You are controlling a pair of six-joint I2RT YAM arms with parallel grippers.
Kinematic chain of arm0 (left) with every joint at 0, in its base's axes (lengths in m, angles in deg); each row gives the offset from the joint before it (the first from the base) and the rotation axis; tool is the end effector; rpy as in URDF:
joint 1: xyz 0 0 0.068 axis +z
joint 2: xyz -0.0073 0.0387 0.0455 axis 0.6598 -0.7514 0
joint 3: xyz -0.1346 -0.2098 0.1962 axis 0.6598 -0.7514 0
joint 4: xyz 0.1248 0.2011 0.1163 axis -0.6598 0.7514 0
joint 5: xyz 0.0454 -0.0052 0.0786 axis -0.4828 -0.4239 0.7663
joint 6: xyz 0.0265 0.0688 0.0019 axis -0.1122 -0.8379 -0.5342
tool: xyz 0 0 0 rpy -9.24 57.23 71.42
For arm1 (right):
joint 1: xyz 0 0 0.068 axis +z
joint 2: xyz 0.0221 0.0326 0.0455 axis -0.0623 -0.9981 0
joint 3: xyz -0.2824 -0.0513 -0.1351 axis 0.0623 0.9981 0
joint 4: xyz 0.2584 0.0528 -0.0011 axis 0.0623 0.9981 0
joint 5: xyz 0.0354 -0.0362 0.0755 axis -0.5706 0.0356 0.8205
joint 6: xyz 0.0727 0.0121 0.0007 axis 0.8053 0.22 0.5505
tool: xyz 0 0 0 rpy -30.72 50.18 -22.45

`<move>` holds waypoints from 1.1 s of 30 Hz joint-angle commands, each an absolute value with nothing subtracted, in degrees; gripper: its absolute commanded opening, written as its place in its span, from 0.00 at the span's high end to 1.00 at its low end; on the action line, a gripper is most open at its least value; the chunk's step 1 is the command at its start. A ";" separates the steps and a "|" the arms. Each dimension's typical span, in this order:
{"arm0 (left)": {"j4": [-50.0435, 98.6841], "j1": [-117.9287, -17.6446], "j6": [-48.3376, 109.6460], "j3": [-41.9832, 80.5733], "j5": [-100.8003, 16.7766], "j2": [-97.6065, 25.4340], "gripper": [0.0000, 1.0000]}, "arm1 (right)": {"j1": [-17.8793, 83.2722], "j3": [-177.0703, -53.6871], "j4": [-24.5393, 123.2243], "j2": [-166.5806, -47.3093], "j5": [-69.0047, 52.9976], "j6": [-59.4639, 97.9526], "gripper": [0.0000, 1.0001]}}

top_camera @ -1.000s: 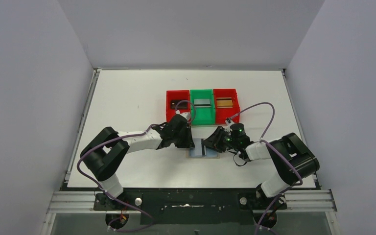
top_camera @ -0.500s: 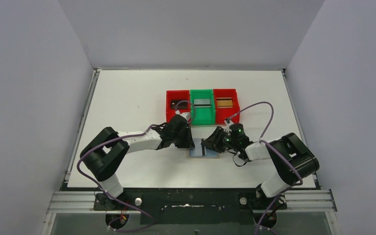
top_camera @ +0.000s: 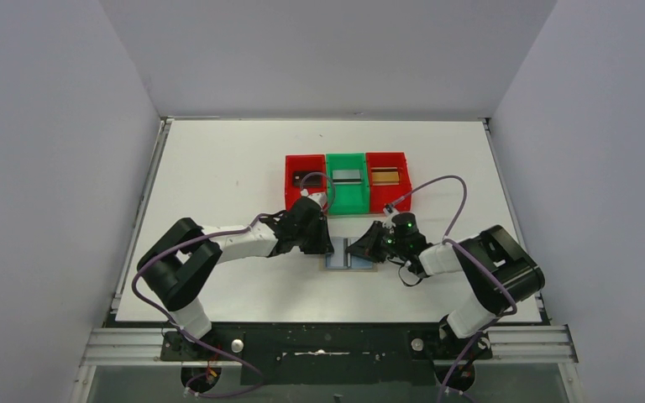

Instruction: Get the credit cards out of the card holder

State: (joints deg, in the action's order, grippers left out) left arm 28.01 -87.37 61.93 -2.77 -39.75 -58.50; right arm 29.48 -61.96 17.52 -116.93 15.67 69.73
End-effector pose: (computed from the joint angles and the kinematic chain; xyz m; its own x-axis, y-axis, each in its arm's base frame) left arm 0.2459 -0.2647 0.1750 -0.9049 -0.0355 -0.4241 0.2022 0.8411 -0.5016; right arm 0.2301 0.1473 0.1367 -0.9224 0.3512 -0.1608 0.0604 0.5424 0.8380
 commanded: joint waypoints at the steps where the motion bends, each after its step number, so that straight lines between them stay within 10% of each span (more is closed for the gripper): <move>1: 30.29 -87.69 61.29 -3.98 -38.00 -58.64 0.85 | 28.91 -60.84 15.75 -115.11 13.54 69.03 1.00; 17: 30.71 -87.69 60.92 -3.77 -38.20 -58.50 0.86 | 28.44 -59.97 8.36 -119.42 16.37 71.70 0.73; 33: 30.86 -87.69 61.08 -3.74 -37.47 -57.94 0.86 | 27.65 -58.99 14.08 -113.00 12.21 69.07 1.00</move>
State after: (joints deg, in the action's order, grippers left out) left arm 27.96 -87.37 61.90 -2.79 -39.60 -58.50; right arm 28.24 -59.71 11.23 -117.59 16.45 72.00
